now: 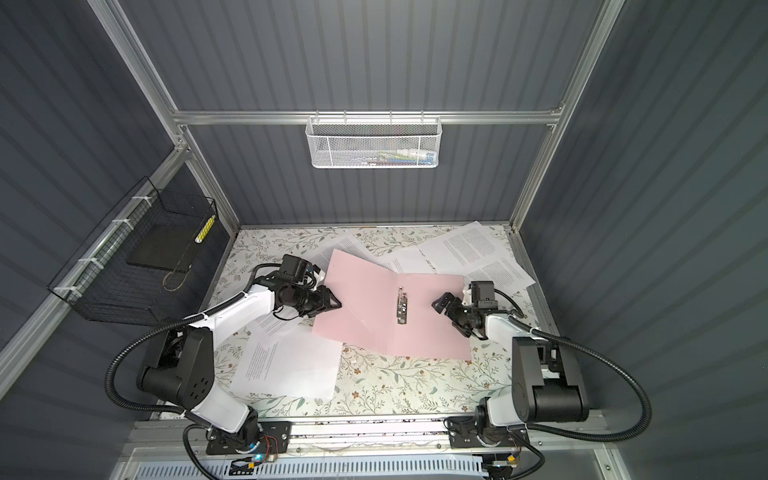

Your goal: Put the files into the folder

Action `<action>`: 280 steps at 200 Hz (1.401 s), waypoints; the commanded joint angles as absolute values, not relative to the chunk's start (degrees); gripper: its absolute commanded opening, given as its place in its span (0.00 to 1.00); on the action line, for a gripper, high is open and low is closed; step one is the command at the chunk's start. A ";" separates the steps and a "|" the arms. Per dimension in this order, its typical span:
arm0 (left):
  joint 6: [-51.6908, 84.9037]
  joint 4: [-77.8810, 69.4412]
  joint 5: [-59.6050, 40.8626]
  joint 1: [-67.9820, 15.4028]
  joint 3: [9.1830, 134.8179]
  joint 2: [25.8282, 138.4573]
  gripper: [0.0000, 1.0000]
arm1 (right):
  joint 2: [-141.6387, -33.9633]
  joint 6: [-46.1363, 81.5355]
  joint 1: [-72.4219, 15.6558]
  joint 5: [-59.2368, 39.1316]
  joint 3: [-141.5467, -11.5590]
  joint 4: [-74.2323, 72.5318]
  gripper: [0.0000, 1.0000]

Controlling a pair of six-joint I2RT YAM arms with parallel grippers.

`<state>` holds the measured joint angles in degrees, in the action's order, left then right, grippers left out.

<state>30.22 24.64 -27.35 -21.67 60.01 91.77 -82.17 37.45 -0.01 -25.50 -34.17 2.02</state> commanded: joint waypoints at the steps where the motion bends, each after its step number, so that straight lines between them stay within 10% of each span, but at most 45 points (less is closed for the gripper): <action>1: 30.85 21.73 -32.02 -23.88 60.07 91.69 0.34 | -78.47 37.12 0.68 -25.22 -32.91 5.00 0.99; 92: 39.22 10.91 -29.92 -38.40 65.35 102.29 0.35 | -56.86 34.72 2.72 -18.64 -34.72 13.90 0.99; 160: 39.94 30.53 -1.90 -36.33 61.85 86.08 0.97 | -54.98 33.20 -5.06 -21.36 -39.74 19.16 0.99; 280: 36.82 35.78 -4.00 -7.65 56.29 78.55 1.00 | -101.24 31.25 -38.40 -24.14 -73.33 8.41 0.96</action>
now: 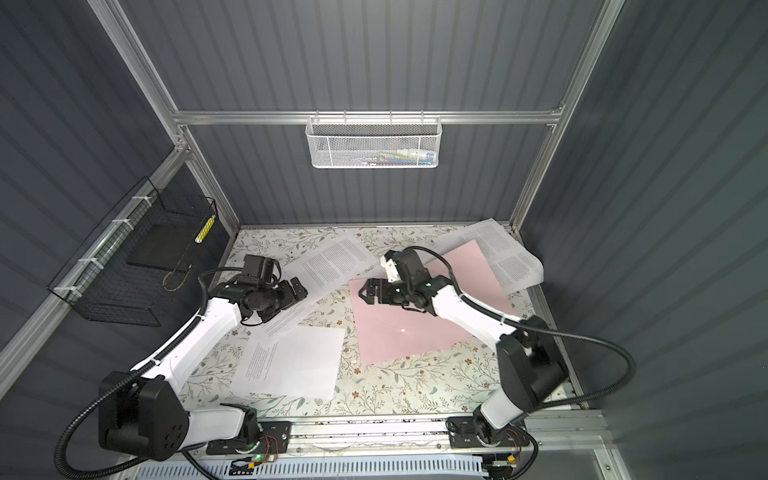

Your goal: Put the files into the folder

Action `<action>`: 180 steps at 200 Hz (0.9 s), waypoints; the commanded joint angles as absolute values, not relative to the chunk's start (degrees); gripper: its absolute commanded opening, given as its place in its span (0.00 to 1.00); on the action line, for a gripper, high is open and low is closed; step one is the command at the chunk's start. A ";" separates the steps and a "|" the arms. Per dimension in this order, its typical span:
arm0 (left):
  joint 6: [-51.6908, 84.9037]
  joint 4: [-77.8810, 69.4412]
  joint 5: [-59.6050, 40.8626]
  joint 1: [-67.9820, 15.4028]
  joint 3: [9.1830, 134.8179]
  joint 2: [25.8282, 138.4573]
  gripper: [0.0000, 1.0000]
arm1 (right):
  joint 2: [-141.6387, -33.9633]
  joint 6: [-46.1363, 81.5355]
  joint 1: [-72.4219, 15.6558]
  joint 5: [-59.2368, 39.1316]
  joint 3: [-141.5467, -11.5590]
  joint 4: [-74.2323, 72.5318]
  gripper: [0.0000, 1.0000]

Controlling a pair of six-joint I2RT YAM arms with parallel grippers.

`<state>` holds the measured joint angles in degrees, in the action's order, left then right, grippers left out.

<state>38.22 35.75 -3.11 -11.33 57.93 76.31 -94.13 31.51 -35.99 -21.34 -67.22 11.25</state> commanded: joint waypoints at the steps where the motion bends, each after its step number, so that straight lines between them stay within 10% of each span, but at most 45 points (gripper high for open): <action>1: 36.82 35.64 -4.06 -7.43 56.18 78.69 1.00 | -101.69 31.27 -38.45 -24.20 -73.67 8.34 0.96; 180: 38.10 25.47 -5.19 2.11 46.67 86.92 1.00 | -138.83 34.33 -47.41 -29.62 -106.29 7.65 0.83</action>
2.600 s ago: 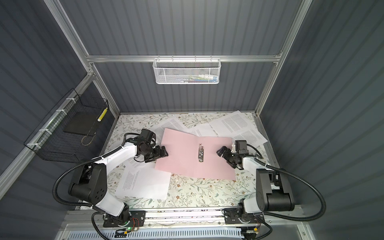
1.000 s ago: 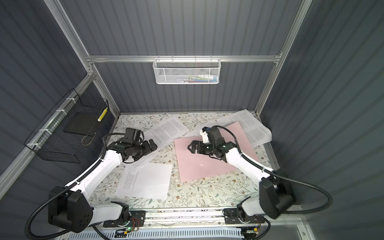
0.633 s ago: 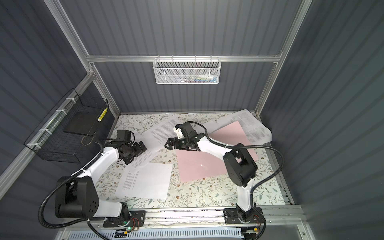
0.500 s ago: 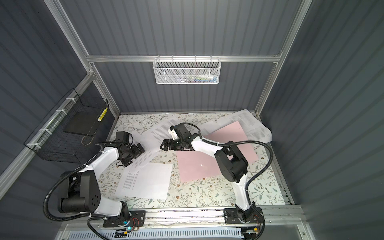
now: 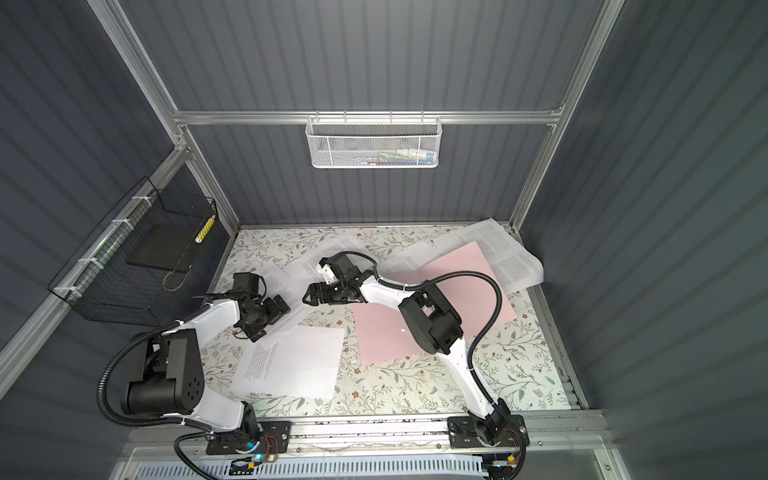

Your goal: Put the files into the folder

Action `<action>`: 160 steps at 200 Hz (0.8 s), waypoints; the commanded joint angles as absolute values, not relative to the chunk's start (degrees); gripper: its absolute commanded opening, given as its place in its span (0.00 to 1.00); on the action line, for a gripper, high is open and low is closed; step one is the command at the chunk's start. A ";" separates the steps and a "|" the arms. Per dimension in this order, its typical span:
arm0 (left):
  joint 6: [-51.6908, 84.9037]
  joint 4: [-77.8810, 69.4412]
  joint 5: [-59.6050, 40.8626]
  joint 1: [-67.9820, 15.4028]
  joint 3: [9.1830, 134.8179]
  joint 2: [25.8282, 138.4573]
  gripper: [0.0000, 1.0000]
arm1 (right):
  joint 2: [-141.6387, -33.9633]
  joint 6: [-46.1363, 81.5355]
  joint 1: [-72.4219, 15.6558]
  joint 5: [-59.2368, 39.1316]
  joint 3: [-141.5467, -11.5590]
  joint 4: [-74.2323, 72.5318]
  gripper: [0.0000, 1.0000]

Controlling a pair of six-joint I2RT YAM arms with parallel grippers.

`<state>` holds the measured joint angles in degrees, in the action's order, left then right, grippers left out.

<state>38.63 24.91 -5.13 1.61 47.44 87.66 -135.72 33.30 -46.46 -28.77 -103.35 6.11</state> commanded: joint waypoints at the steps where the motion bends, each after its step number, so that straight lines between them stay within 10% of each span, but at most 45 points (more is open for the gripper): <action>1: 38.12 25.48 -5.19 2.15 46.62 86.97 1.00 | -138.94 34.35 -47.44 -29.66 -106.41 7.74 0.83; 88: 37.97 23.35 -7.20 2.29 44.85 88.86 1.00 | -145.37 40.48 -49.13 -33.80 -113.13 7.12 0.81; 160: 37.73 23.87 -6.83 2.40 45.14 88.18 0.99 | -144.52 44.12 -48.01 -29.30 -110.91 6.66 0.42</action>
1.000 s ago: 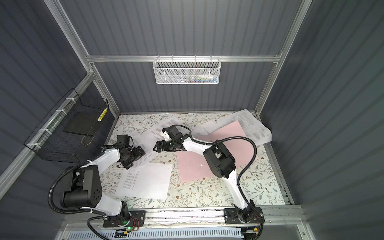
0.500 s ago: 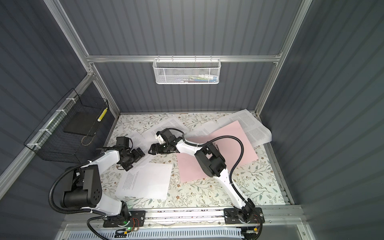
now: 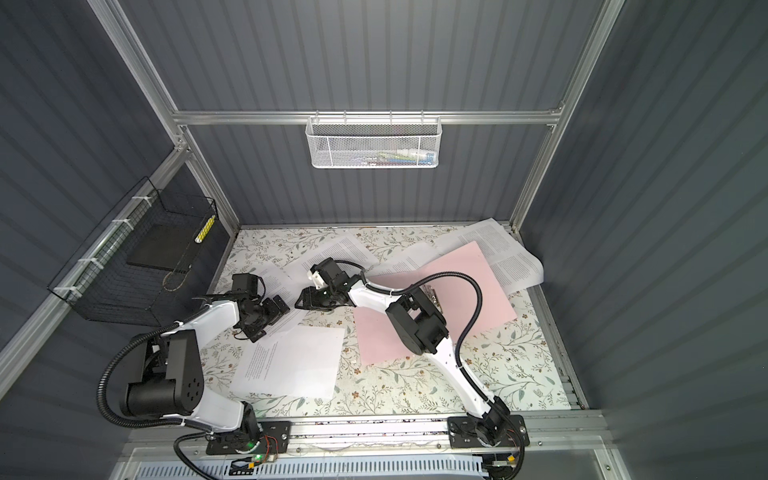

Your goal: Put the files into the folder

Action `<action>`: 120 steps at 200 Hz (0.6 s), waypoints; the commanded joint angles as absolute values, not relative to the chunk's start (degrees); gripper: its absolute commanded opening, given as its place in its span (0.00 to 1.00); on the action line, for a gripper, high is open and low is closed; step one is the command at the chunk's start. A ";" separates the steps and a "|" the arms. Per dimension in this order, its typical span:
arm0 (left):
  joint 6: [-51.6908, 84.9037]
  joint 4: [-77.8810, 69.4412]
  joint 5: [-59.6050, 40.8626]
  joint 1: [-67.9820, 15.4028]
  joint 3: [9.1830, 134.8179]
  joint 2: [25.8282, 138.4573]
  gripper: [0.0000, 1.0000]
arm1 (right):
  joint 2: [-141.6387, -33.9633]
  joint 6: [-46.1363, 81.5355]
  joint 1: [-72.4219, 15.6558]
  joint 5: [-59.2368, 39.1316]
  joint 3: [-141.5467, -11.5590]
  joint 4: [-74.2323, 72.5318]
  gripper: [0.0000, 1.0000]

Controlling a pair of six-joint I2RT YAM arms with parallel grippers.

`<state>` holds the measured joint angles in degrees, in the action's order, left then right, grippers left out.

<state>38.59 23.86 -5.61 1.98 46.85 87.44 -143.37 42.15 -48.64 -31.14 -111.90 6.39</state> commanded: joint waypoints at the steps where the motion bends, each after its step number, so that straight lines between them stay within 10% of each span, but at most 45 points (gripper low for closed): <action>1: 37.72 23.93 -6.84 2.38 45.12 88.26 1.00 | -144.55 44.17 -47.96 -29.24 -110.91 6.62 0.41; 85: 37.60 23.91 -8.25 2.45 45.55 88.34 1.00 | -145.96 46.32 -47.29 -26.15 -111.75 6.68 0.00; 120: 38.59 25.37 -12.32 2.48 47.75 84.74 1.00 | -141.83 46.47 -47.37 -25.84 -108.39 6.36 0.00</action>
<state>38.39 23.90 -7.66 2.31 46.85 87.09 -144.84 46.24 -47.40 -26.89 -111.35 5.85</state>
